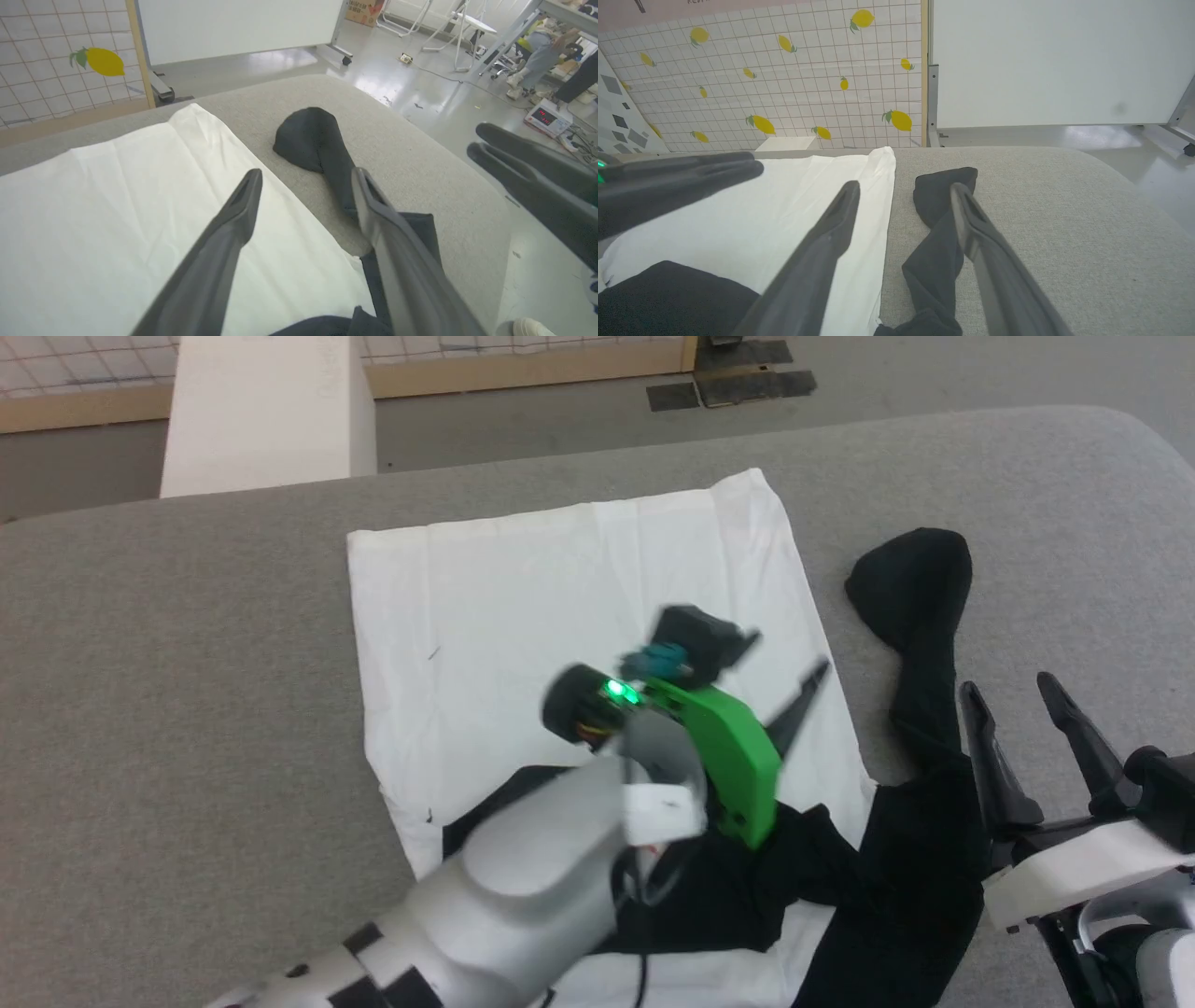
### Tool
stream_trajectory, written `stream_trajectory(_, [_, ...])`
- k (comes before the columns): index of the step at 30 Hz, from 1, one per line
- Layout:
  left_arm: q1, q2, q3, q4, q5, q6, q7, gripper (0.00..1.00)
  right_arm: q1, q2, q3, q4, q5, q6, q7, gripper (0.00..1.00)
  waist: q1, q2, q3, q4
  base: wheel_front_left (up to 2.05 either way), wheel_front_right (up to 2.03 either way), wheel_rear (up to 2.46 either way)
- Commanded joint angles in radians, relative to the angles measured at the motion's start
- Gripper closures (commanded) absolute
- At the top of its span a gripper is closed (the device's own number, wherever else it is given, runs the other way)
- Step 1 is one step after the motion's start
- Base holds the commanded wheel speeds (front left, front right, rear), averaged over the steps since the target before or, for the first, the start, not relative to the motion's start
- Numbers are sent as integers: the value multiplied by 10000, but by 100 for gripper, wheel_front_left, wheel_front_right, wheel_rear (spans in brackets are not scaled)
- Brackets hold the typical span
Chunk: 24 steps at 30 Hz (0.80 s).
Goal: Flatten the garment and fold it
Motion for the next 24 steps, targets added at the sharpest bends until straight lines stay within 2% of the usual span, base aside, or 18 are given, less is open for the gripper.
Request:
stream_trajectory(1, [-110,307,373,-51,101,259,-596,0,-48,-59,-36,-73,-57,-15,32,0,0,69,-137,202,0,0,0])
stream_trajectory(5, [303,1290,1468,-417,375,1034,-2046,0,-324,-181,-259,-20,-20,-15,106,0,0,69,-98,351,0,0,0])
stream_trajectory(9, [1088,2447,2574,-1254,1044,1592,-2345,0,-784,-333,-553,318,46,-15,182,0,0,69,135,525,0,0,0])
stream_trajectory(13, [2342,3156,4296,-2714,2324,1952,-2358,0,-1439,-447,-916,1020,76,-15,432,0,0,69,463,719,0,0,0])
stream_trajectory(18, [3992,3291,6049,-3794,3493,1984,-2361,0,-2536,-626,-1271,2252,63,-15,1038,0,0,69,894,931,0,0,0])
stream_trajectory(24, [5078,2776,7393,-4539,4409,1676,-2362,0,-4424,-767,-2110,4108,-149,-15,1724,0,0,69,1505,1207,0,0,0])
